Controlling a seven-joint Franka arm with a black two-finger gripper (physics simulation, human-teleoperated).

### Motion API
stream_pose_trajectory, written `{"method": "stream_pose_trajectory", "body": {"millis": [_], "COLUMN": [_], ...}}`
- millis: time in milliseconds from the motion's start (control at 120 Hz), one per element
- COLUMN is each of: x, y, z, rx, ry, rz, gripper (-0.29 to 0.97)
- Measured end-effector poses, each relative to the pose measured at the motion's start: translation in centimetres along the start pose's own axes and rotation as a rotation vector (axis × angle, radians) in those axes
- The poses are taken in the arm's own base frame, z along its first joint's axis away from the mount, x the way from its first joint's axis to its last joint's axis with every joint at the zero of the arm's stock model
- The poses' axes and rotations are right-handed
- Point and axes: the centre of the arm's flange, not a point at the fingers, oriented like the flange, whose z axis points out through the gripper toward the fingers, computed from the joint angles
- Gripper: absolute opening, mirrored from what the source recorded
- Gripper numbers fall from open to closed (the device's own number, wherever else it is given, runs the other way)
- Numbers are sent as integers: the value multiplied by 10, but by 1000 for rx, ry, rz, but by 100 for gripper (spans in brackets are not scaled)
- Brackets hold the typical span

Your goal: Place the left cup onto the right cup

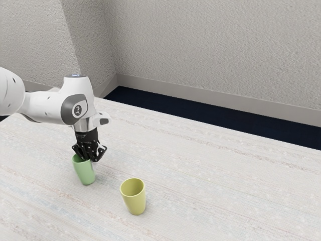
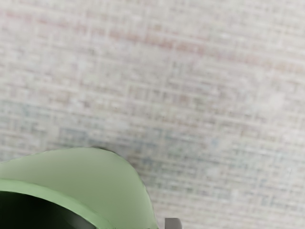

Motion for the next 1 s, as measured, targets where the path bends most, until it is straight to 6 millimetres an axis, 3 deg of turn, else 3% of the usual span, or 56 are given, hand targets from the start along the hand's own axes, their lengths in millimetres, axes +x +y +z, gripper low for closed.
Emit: {"method": "stream_pose_trajectory", "body": {"millis": [275,433,775,1000], "x": [-2,-7,-22,-42], "y": [2,14,63,100], "z": [-11,-25,-50,-77], "rx": [4,14,105,165], "ry": [19,39,76,123], "rz": [-1,19,112,163], "gripper": [-10,-10,-10,-10]}}
